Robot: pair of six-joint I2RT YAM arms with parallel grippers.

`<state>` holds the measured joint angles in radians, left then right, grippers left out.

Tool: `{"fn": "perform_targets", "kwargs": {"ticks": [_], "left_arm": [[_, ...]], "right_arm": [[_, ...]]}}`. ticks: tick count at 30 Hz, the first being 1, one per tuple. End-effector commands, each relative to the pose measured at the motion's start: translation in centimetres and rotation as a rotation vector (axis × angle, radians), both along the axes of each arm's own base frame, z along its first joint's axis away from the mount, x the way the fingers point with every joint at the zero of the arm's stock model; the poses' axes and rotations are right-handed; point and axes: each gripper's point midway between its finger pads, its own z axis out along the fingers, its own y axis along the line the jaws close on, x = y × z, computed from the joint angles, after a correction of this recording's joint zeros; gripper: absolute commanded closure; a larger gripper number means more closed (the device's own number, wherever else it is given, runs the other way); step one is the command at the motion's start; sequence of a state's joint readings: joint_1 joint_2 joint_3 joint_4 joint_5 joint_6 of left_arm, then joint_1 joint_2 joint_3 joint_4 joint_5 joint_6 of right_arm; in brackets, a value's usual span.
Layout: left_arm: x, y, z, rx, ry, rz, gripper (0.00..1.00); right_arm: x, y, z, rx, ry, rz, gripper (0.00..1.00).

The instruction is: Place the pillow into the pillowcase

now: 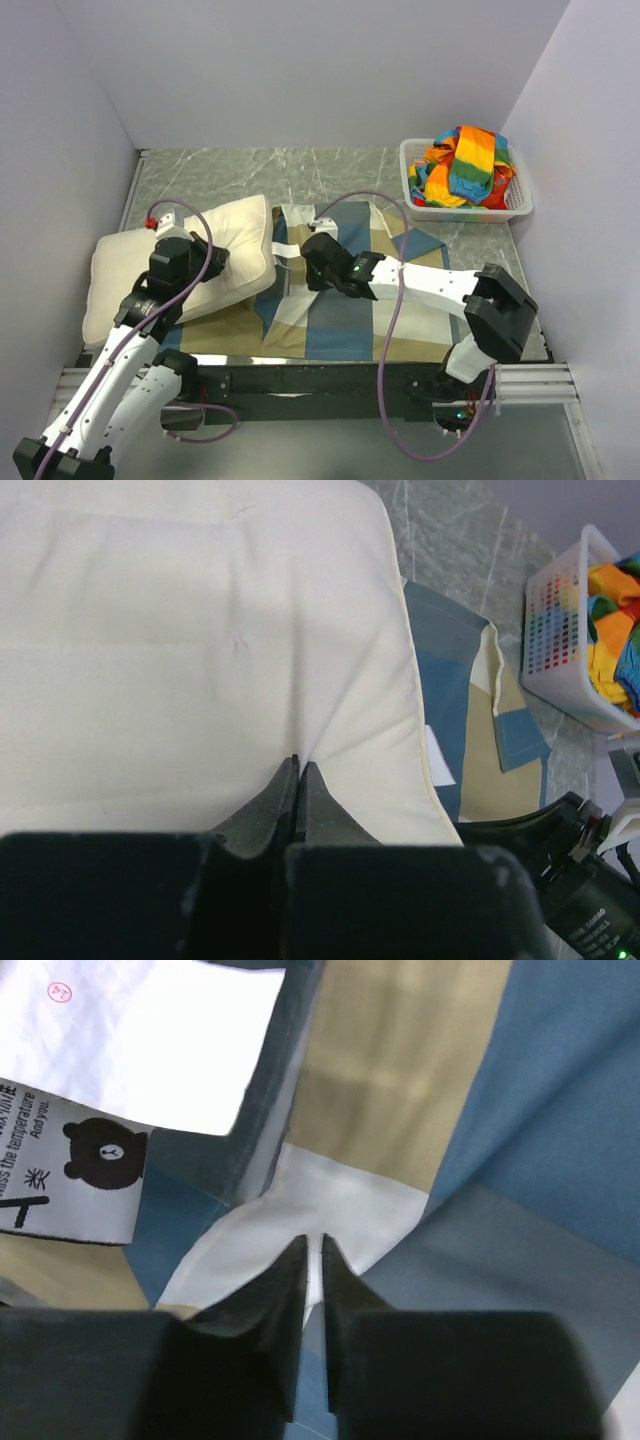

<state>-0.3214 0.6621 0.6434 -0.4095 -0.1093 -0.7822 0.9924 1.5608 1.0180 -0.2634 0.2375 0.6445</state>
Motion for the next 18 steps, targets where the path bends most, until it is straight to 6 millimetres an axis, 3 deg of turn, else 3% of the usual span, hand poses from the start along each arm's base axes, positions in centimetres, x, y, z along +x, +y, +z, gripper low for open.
{"fn": "perform_targets", "kwargs": {"ticks": [1, 7, 13, 18], "left_arm": [[0.5, 2.0, 1.6, -0.053, -0.065, 0.161, 0.99], [0.6, 4.2, 2.8, -0.091, -0.079, 0.312, 0.99], [1.3, 4.0, 1.7, -0.084, -0.039, 0.327, 0.99], [1.4, 3.8, 1.5, -0.089, -0.040, 0.321, 0.99]], "right_arm": [[-0.4, 3.0, 1.2, 0.012, -0.028, 0.054, 0.77], [-1.2, 5.3, 0.1, 0.004, -0.003, 0.067, 0.57], [-1.6, 7.8, -0.6, -0.038, -0.005, 0.088, 0.48], [-1.8, 7.3, -2.9, -0.134, 0.000, 0.078, 0.47]]}}
